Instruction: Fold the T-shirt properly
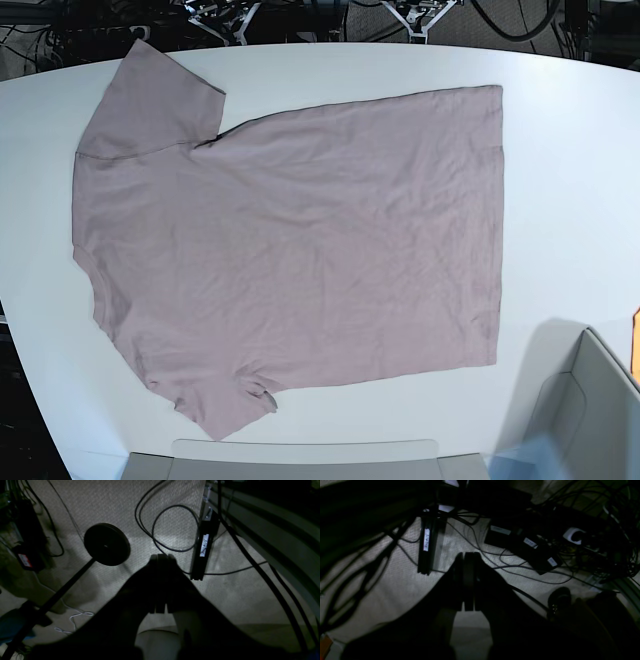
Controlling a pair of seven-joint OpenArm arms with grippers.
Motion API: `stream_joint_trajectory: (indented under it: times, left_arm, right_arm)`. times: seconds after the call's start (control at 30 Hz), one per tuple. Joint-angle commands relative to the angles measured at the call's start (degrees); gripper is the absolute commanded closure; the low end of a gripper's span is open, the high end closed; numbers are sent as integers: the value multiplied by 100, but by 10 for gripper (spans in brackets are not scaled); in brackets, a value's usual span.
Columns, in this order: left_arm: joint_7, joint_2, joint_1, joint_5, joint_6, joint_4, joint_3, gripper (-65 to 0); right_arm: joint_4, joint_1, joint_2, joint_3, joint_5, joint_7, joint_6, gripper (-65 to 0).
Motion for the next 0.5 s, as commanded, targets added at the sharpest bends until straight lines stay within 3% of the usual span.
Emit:
stream_joint_trajectory:
  times: [0.0, 0.2, 0.47]
  left_arm:
    - [-25, 42, 13, -3, 14, 5, 16, -2]
    - [-34, 24, 4, -3, 14, 93, 16, -2]
    - [-34, -29, 66, -3, 14, 515, -19, -2]
  right_arm:
    - [50, 42, 26, -2, 6, 51, -12, -2]
    - [94, -98, 53, -11, 6, -512, -21, -2]
    - [191, -221, 61, 7, 6, -512, -12, -2]
